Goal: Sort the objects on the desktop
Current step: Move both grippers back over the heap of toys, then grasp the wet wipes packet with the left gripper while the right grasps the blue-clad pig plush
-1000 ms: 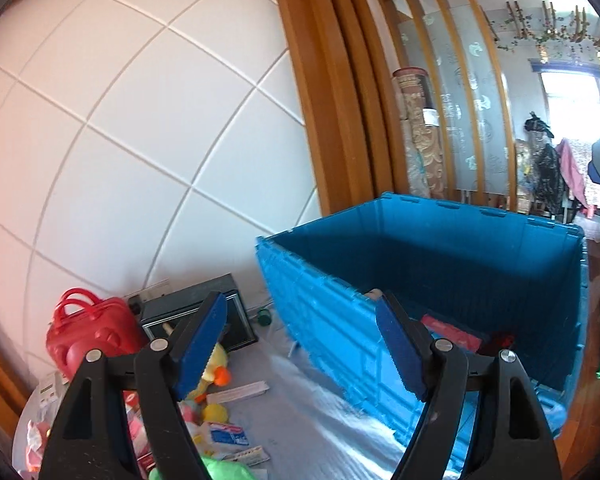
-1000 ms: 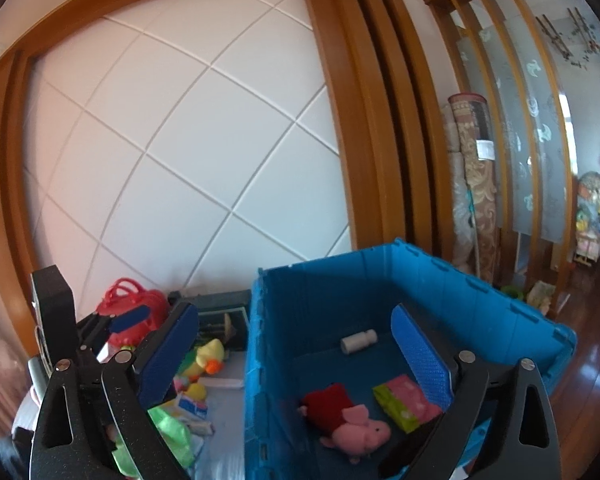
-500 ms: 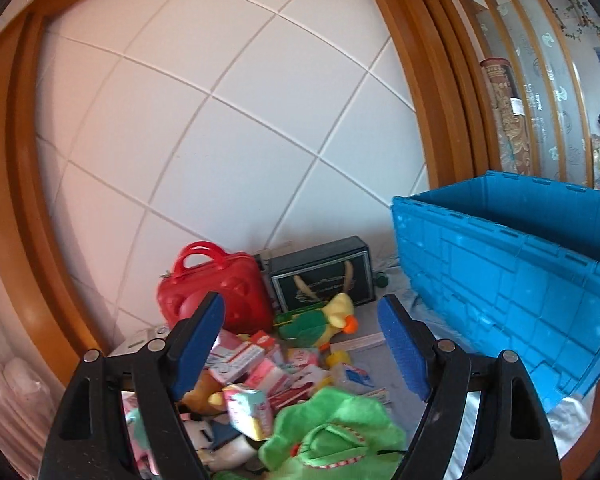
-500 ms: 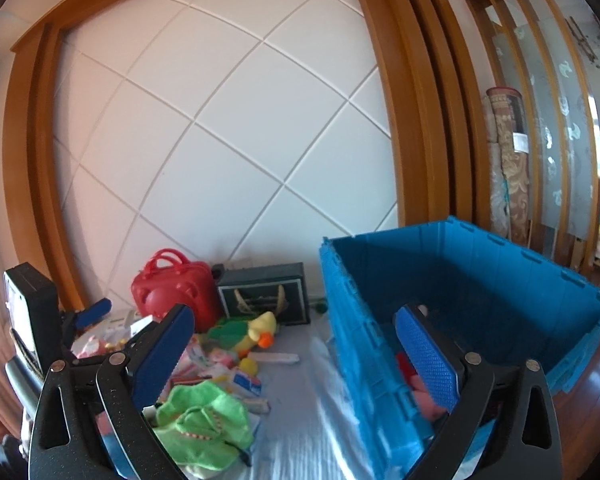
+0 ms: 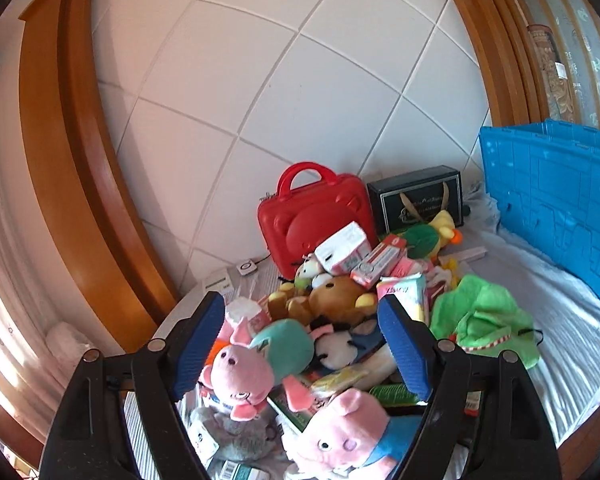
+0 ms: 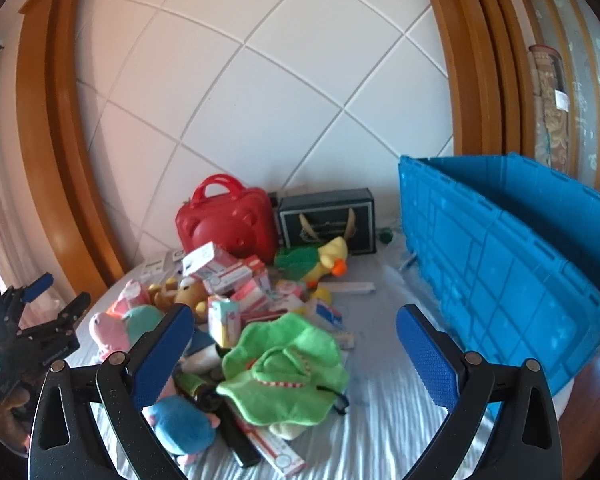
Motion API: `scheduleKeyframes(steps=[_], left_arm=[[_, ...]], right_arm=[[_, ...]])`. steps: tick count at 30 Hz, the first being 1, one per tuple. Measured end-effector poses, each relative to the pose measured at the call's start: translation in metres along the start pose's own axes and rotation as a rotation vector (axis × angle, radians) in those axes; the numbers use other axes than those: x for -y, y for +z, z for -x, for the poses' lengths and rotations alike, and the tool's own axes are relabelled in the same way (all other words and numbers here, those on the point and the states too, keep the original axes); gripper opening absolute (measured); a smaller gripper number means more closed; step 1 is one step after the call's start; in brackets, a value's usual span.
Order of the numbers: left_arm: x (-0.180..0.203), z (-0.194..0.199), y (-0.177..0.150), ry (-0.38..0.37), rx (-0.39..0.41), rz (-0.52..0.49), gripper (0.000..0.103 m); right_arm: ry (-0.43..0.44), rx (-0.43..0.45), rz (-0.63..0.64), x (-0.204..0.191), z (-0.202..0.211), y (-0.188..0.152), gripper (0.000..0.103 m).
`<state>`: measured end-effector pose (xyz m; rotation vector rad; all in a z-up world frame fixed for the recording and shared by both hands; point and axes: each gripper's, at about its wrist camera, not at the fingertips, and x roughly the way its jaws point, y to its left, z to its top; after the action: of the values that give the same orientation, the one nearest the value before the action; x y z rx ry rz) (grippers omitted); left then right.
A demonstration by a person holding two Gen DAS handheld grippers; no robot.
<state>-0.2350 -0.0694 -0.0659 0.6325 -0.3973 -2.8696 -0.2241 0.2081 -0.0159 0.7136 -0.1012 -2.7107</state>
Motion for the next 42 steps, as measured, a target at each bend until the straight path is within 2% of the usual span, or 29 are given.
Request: scheduleKeyframes(steps=[3,5,9,10,12,13,15,17,19,24,29,33,36,38,40,42], left_arm=[[-0.008,-0.004,-0.023,0.021,-0.045,0.008,0.079],[-0.013,-0.003,-0.039,0.023,-0.063,0.026,0.079],[-0.014,-0.001,-0.069,0.04,-0.106,0.07,0.079],[-0.012,0.0,-0.077,0.042,-0.118,0.073,0.079],[-0.008,-0.004,-0.091,0.032,-0.161,0.076,0.079],[-0.005,-0.007,-0.097,0.03,-0.181,0.077,0.079],[0.001,-0.013,-0.109,0.025,-0.237,0.108,0.079],[0.008,-0.021,-0.12,-0.016,-0.293,0.155,0.079],[0.017,-0.025,-0.13,0.0,-0.334,0.157,0.079],[0.021,-0.019,-0.133,0.071,-0.338,0.154,0.079],[0.003,-0.017,-0.135,0.155,-0.344,0.157,0.079],[-0.021,-0.016,-0.149,0.195,-0.368,0.16,0.079],[-0.048,-0.018,-0.162,0.18,-0.384,0.186,0.079],[-0.066,-0.021,-0.169,0.134,-0.389,0.184,0.079],[-0.083,-0.027,-0.173,0.078,-0.383,0.135,0.079],[-0.098,-0.037,-0.178,0.063,-0.379,0.043,0.079]], right_arm=[[0.009,-0.035,0.027,-0.016,-0.016,-0.006,0.103],[0.017,-0.021,0.061,-0.026,-0.019,-0.007,0.103],[0.005,0.168,0.185,-0.044,-0.012,-0.017,0.103],[0.002,0.126,0.196,-0.045,-0.023,-0.02,0.103],[0.063,-0.134,0.19,-0.043,-0.067,-0.034,0.101],[0.107,-0.188,0.172,-0.041,-0.077,-0.046,0.1],[0.132,-0.205,0.163,-0.037,-0.087,-0.063,0.101],[0.127,-0.241,0.192,-0.034,-0.097,-0.073,0.102],[0.127,-0.292,0.206,-0.027,-0.109,-0.078,0.102],[0.241,-0.379,0.191,-0.023,-0.124,-0.091,0.103],[0.408,-0.439,0.376,-0.084,-0.142,-0.124,0.102],[0.502,-0.456,0.515,-0.144,-0.154,-0.146,0.102],[0.52,-0.504,0.573,-0.177,-0.172,-0.16,0.102],[0.516,-0.525,0.588,-0.193,-0.184,-0.167,0.102],[0.503,-0.544,0.608,-0.208,-0.194,-0.174,0.102],[0.485,-0.565,0.626,-0.221,-0.203,-0.18,0.102]])
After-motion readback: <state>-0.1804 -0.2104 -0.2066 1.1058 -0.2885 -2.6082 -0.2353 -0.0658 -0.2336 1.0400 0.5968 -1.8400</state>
